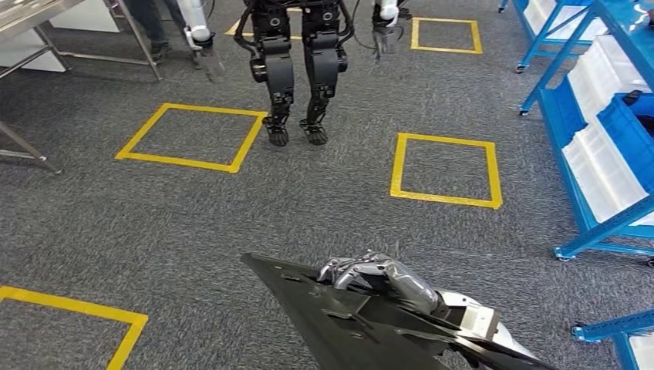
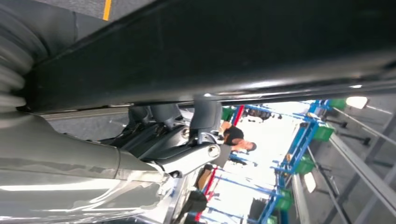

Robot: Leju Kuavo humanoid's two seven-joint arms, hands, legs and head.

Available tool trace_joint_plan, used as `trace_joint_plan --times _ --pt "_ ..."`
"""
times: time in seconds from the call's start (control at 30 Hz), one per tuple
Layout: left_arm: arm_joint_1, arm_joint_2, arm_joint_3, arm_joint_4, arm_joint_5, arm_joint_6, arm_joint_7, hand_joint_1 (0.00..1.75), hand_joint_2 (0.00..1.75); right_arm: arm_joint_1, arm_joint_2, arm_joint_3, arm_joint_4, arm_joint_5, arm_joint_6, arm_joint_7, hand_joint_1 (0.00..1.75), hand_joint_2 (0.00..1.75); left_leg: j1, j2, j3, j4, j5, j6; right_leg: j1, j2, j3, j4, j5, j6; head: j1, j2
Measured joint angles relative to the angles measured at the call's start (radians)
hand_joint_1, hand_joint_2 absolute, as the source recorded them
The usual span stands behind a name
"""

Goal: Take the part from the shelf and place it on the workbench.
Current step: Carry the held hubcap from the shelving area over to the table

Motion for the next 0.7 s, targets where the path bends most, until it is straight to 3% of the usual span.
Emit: trace_joint_plan --times 0.07,0.13,0.2,0.27,0.3,0.33,0.37,0.43,0.5,0.57,0.63,0.7 --pt "0.001 0.000 0.003 0.000 0.000 0.000 -0.002 0.00 0.00 -0.012 0.002 0.001 0.000 -0.003 0.001 -0.005 1.75 1.75 -0.004 -0.018 0.000 -0.005 -0.001 0.014 -0.002 -0.015 0.009 -0.002 -0.008 0.011 0.000 0.000" --pt "0.003 0.001 0.006 0.000 0.000 -0.001 -0.007 0.00 0.00 -0.023 0.003 0.002 0.000 -0.007 0.002 -0.011 1.75 1.75 0.001 -0.039 0.007 -0.012 -0.001 0.027 -0.006 0.025 0.005 0.024 -0.032 0.018 0.000 0.000" --pt "-0.001 0.001 0.008 0.000 -0.001 -0.003 -0.012 0.00 0.00 -0.028 0.003 0.002 0.001 -0.011 0.003 -0.015 1.75 1.75 0.003 -0.063 0.012 -0.015 -0.002 0.037 -0.006 0.088 -0.046 0.131 -0.087 0.016 0.000 0.000" --pt "-0.005 0.001 0.011 0.000 -0.003 -0.003 -0.014 0.00 0.00 -0.028 0.002 0.002 0.003 -0.015 0.004 -0.018 1.75 1.75 0.002 -0.093 0.014 -0.014 -0.004 0.041 -0.004 0.110 -0.120 0.255 -0.124 0.014 0.000 0.000" --pt "-0.005 0.001 0.013 0.000 -0.003 -0.003 -0.014 0.00 0.00 -0.029 0.002 0.002 0.004 -0.017 0.005 -0.020 1.75 1.75 0.001 -0.108 0.016 -0.014 -0.005 0.042 -0.003 0.112 -0.142 0.278 -0.116 0.012 0.000 0.000" --pt "-0.004 0.001 0.015 0.000 -0.004 -0.003 -0.014 0.00 0.00 -0.030 0.002 0.002 0.004 -0.018 0.005 -0.021 1.75 1.75 0.001 -0.123 0.019 -0.014 -0.006 0.042 -0.003 0.115 -0.146 0.262 -0.086 0.011 0.000 0.000" --pt "-0.003 0.001 0.016 0.000 -0.003 -0.002 -0.014 0.00 0.00 -0.031 0.002 0.001 0.004 -0.019 0.006 -0.023 1.75 1.75 0.001 -0.139 0.024 -0.014 -0.008 0.042 -0.003 0.122 -0.133 0.211 -0.041 0.009 0.000 0.000" --pt "-0.003 0.002 0.018 0.000 -0.003 -0.002 -0.014 0.00 0.00 -0.036 0.001 0.000 0.005 -0.019 0.006 -0.025 1.75 1.75 0.002 -0.168 0.029 -0.012 -0.013 0.038 -0.005 0.165 -0.093 0.087 0.036 0.005 0.000 0.000" --pt "-0.004 0.002 0.020 0.000 -0.003 -0.002 -0.014 0.00 0.00 -0.044 0.001 -0.001 0.005 -0.020 0.008 -0.026 1.75 1.75 0.006 -0.193 0.023 -0.010 -0.013 0.028 -0.005 0.199 -0.072 0.026 0.052 0.004 0.000 0.000" --pt "0.000 0.002 0.021 0.000 -0.003 -0.002 -0.014 0.00 0.00 -0.053 0.001 -0.001 0.005 -0.020 0.009 -0.028 1.75 1.75 0.011 -0.215 0.017 -0.011 -0.011 0.015 -0.004 0.188 -0.066 0.014 0.047 0.000 0.000 0.000" --pt "0.003 0.004 0.022 0.000 -0.004 -0.002 -0.015 0.00 0.00 -0.062 0.003 -0.001 0.005 -0.021 0.010 -0.029 1.75 1.75 0.008 -0.187 0.009 0.006 -0.026 0.004 -0.008 0.161 -0.059 0.006 0.048 -0.009 -0.001 0.000" --pt "0.000 0.006 0.022 0.000 -0.005 -0.003 -0.017 0.00 0.00 -0.065 0.005 -0.001 0.003 -0.022 0.010 -0.030 1.75 1.75 0.009 -0.126 -0.032 0.089 -0.071 -0.007 -0.009 0.129 -0.050 0.001 0.045 -0.018 -0.003 0.000"
